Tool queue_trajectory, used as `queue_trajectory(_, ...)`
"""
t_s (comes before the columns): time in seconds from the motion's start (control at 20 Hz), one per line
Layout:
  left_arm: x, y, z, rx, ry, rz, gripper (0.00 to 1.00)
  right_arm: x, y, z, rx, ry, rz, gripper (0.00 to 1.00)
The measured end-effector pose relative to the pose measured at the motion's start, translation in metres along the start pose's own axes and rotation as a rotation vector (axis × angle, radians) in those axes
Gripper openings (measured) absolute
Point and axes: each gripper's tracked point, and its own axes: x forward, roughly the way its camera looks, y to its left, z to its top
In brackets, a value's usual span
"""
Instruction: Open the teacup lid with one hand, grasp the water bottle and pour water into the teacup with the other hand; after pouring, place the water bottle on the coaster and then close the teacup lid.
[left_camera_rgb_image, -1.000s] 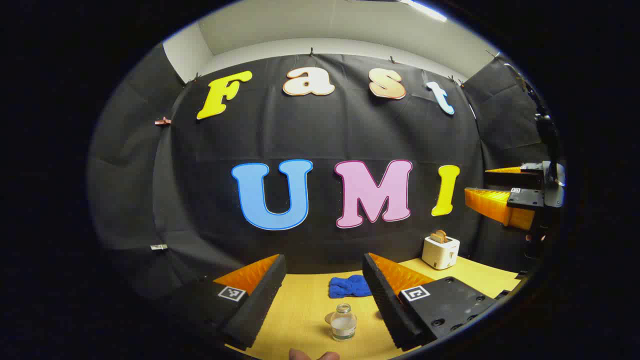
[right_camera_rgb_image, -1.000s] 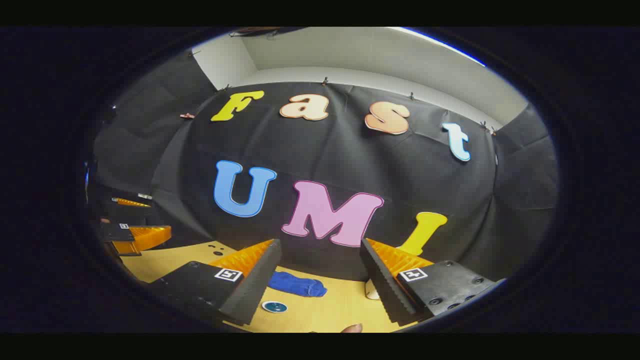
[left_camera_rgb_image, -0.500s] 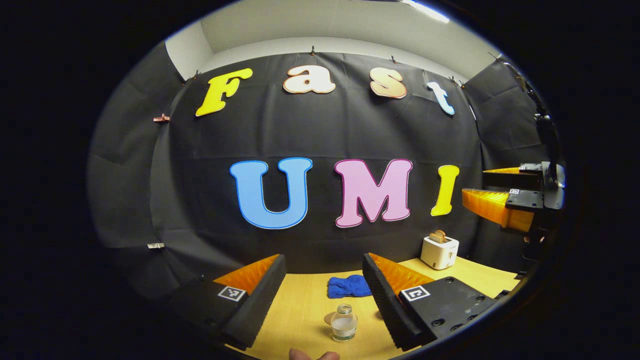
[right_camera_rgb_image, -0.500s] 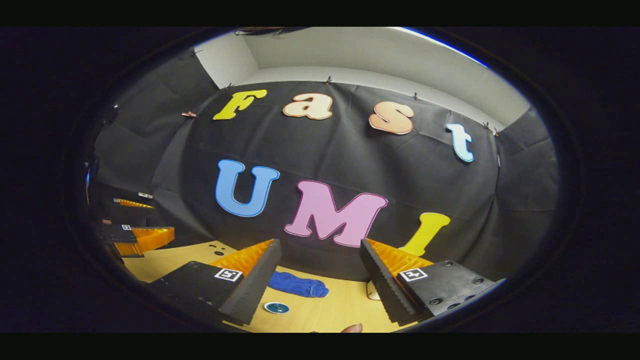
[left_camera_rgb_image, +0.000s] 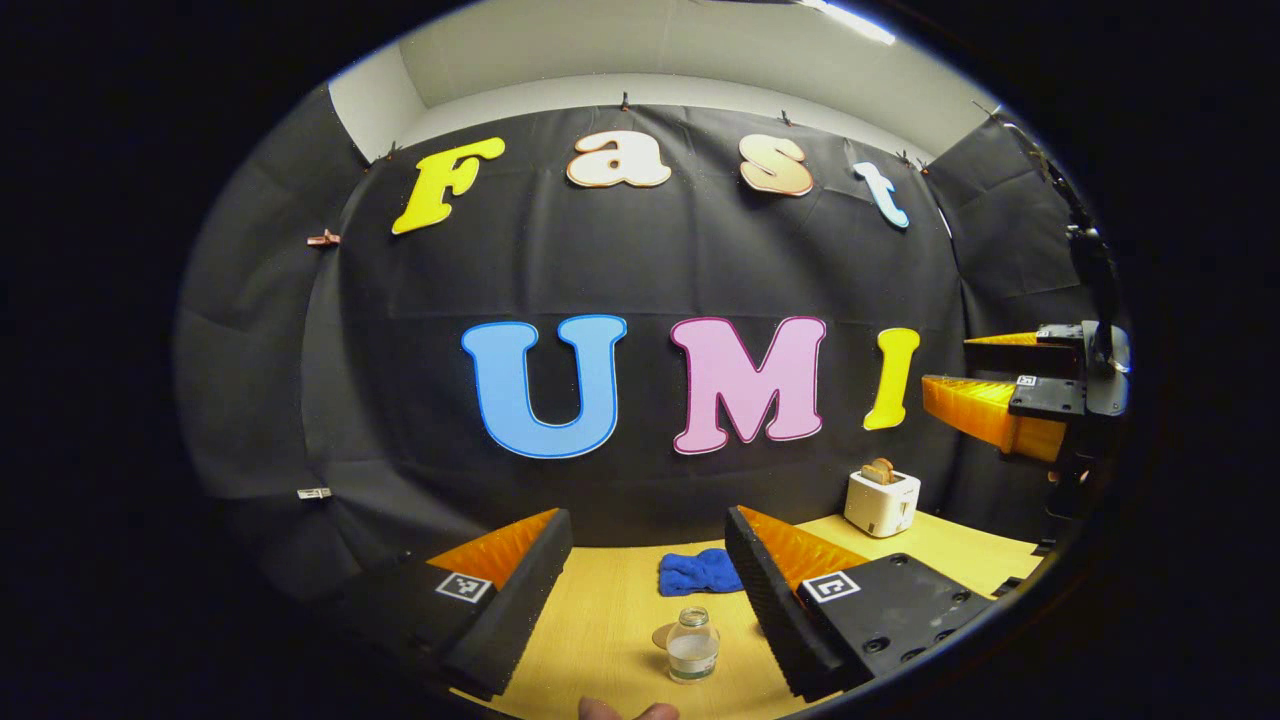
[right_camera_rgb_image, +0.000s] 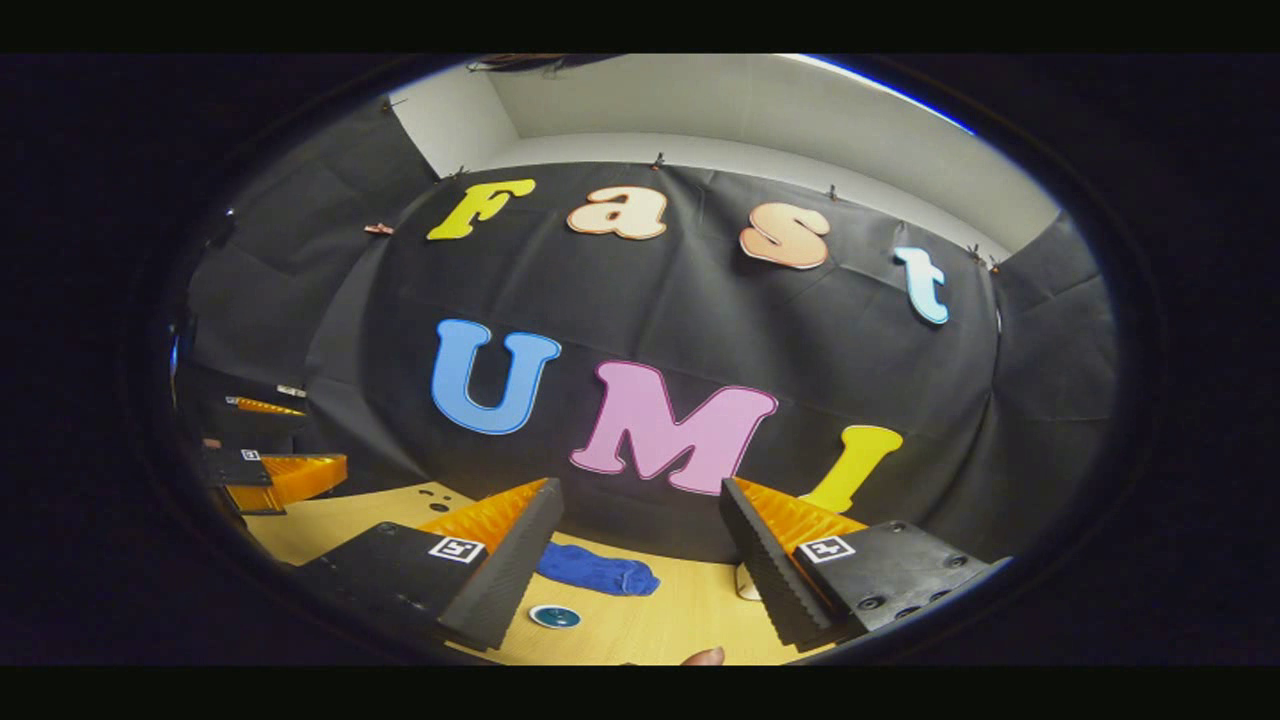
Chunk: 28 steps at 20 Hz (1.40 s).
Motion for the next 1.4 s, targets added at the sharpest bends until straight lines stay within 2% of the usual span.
queue_trajectory(0.25,0.004,-0.005,-0.013,0.0,0.002,-0.016,0.97,0.007,0.009,-0.024,0.02,0.029,0.027,0.96)
queue_trajectory(0.55,0.021,-0.023,-0.071,0.005,0.042,-0.047,0.97,0.019,0.032,-0.084,0.031,0.07,0.073,0.97)
queue_trajectory(0.7,0.032,-0.03,-0.11,0.029,0.062,-0.054,0.97,0.029,0.041,-0.124,0.036,0.092,0.086,0.96)
queue_trajectory(1.15,0.053,-0.045,-0.226,0.015,0.108,-0.062,0.97,0.055,0.067,-0.266,0.071,0.166,0.097,0.98)
queue_trajectory(1.2,0.054,-0.046,-0.239,0.01,0.12,-0.06,1.0,0.055,0.071,-0.281,0.066,0.182,0.101,0.98)
queue_trajectory(1.25,0.056,-0.046,-0.25,0.008,0.129,-0.057,0.97,0.056,0.076,-0.296,0.06,0.199,0.113,0.98)
queue_trajectory(1.4,0.059,-0.045,-0.274,0.009,0.144,-0.046,0.97,0.061,0.093,-0.333,0.038,0.243,0.167,0.97)
